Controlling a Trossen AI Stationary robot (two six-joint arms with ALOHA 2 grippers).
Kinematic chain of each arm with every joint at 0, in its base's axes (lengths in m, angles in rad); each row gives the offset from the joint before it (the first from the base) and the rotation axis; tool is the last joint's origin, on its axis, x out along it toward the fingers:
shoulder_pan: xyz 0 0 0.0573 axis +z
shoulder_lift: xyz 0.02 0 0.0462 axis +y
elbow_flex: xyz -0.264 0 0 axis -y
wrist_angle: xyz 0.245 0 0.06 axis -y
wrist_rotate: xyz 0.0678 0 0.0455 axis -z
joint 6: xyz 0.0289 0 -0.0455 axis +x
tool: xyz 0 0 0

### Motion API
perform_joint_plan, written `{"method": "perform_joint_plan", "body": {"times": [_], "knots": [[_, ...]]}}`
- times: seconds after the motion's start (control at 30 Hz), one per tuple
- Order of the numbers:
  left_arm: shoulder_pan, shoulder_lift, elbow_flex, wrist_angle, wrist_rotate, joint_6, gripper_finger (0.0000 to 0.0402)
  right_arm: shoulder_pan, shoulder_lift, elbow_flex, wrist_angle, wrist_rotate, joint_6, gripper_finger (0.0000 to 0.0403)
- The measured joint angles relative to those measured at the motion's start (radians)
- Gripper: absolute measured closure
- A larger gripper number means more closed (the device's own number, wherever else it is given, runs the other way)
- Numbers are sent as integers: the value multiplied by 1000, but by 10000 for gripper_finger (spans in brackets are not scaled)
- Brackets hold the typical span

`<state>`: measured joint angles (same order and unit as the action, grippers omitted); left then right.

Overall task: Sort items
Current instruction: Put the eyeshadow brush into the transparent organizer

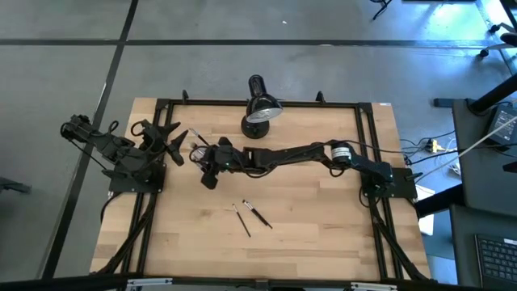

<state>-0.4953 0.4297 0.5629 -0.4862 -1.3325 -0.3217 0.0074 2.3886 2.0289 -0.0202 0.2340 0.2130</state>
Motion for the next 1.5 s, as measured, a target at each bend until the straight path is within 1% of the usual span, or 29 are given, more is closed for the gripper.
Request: {"method": "perform_joint_plan", "body": {"times": [0.23,0.37,0.47,0.53,0.63,0.77,0.83,0.93,1.0,1.17,1.5], "knots": [[0,0,0,0,17,-2,222,0,-4,0,-61,-2,18,267],[0,0,0,-5,51,0,222,14,-45,0,-232,-24,21,252],[0,0,0,-11,64,1,222,56,-84,0,-363,-13,16,256],[0,0,0,-11,70,1,222,96,-102,2,-422,-18,47,265],[0,0,0,-11,71,-8,222,161,-109,2,-505,-28,131,282],[0,1,0,-11,76,-49,222,219,-97,2,-678,-72,277,301],[0,6,0,-11,82,-71,222,237,-85,2,-773,-58,337,307],[0,17,0,-5,95,-85,222,248,-72,0,-848,3,398,311],[0,27,0,4,98,-85,222,249,-73,-13,-852,27,415,312],[0,40,0,11,97,-69,222,249,-73,-26,-861,26,420,312],[0,40,0,11,97,-49,222,240,-66,-100,-806,-71,416,312]]}}
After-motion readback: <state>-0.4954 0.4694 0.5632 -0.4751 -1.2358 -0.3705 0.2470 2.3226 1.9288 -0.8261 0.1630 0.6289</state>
